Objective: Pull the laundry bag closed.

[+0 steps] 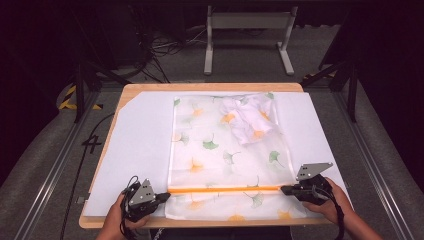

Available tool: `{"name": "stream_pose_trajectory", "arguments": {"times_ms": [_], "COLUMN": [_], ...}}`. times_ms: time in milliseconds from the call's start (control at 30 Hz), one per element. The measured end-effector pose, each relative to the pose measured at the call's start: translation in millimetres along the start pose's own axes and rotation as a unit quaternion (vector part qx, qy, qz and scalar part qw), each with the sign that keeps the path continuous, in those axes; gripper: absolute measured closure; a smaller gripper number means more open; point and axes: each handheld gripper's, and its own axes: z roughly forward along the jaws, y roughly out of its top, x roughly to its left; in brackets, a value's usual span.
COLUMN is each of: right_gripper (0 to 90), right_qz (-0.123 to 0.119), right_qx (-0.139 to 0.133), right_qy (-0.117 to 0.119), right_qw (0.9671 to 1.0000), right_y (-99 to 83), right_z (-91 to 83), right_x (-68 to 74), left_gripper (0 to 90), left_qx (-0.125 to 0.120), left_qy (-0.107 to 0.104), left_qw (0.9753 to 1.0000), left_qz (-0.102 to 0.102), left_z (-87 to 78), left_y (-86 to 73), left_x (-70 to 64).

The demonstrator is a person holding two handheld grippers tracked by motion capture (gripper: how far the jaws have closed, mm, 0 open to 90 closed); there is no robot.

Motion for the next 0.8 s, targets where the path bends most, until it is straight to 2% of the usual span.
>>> {"name": "stream_pose_trajectory", "arguments": {"times_ms": [800], "right_gripper": [90.0], "right_qz": [0.013], "right_qx": [0.002], "right_qy": [-0.009], "right_qw": [0.9999], "right_y": [-7.9], "right_z": [-9.3], "right_x": [-7.0], "left_gripper": [90.0], "left_qx": [-0.001], "left_qy": [-0.001], "left_qw": [1.0000], "left_qz": [-0.001], "left_z": [0.0], "left_y": [-0.1], "left_x": [0.2]}}
